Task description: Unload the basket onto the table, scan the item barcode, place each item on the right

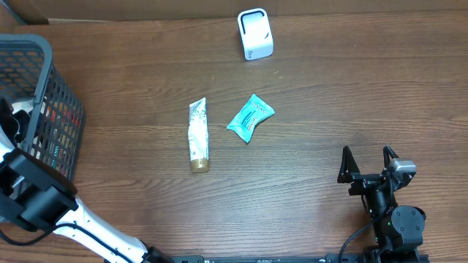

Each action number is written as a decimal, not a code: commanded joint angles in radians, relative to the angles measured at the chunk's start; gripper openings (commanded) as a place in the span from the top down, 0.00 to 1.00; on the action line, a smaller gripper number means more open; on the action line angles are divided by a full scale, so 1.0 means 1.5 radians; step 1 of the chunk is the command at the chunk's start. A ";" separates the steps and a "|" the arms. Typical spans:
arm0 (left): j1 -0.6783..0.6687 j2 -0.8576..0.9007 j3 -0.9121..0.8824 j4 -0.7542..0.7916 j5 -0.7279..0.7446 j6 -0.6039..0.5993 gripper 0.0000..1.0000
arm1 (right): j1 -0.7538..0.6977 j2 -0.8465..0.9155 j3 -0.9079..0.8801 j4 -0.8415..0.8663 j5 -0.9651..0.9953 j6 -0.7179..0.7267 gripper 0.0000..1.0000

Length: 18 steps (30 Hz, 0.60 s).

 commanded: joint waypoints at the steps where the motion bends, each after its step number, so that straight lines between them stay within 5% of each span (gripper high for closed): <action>1: 0.001 0.018 -0.002 0.013 -0.044 -0.012 0.06 | 0.003 -0.001 -0.007 0.004 0.002 -0.003 0.00; 11: -0.018 0.079 -0.003 0.049 -0.131 -0.040 0.09 | 0.003 -0.001 -0.007 0.004 0.002 -0.003 0.00; 18: -0.029 0.082 -0.003 0.072 -0.321 -0.165 0.08 | 0.003 -0.001 -0.007 0.004 0.001 -0.003 0.00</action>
